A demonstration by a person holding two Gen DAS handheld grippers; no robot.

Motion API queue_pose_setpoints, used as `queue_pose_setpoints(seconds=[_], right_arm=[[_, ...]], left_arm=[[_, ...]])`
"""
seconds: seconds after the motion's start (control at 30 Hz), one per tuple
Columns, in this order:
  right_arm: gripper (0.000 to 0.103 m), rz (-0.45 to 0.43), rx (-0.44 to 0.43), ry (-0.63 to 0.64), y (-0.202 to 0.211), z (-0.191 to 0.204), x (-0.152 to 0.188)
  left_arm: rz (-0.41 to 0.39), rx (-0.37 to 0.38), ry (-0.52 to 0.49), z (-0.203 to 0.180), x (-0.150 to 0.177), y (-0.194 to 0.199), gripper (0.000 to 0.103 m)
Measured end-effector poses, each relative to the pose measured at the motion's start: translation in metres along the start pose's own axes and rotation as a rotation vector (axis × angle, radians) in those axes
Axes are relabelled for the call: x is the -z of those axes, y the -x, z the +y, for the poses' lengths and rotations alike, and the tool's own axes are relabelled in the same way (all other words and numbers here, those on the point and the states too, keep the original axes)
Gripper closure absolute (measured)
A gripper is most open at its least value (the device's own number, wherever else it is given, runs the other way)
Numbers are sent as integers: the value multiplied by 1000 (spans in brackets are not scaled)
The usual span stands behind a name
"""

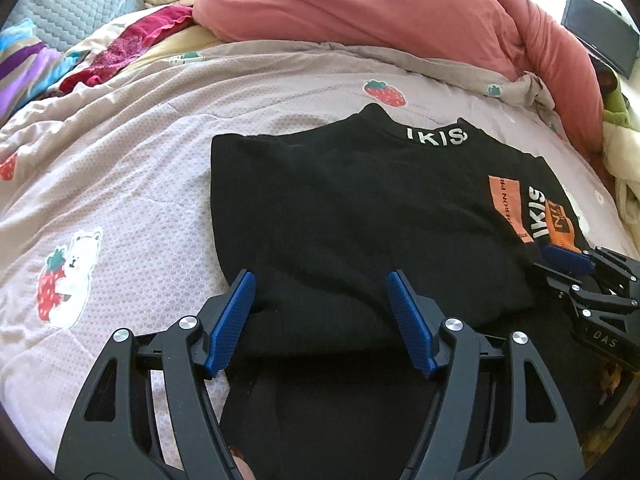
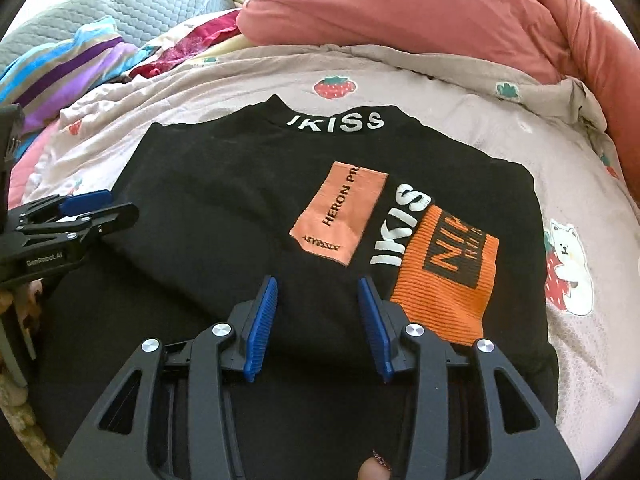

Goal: Fold small clothes

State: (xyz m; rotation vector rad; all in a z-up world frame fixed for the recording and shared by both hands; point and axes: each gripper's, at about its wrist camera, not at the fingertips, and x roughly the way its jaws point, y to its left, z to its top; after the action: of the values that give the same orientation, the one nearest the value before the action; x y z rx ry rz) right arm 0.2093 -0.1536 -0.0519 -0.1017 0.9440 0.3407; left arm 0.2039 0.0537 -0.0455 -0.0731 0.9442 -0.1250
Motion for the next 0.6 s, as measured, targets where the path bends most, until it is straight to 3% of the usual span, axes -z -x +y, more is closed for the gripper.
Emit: queue_pose_setpoints(seconds=[0.43,0.6], right_arm=[[60,-41,-64,-93,22,-11,2],[53,-61,-56,-84,32,-9,2]], left_arm=[[-38,51,46,5,3,18,38],[-56,52,38,3,3,26,34]])
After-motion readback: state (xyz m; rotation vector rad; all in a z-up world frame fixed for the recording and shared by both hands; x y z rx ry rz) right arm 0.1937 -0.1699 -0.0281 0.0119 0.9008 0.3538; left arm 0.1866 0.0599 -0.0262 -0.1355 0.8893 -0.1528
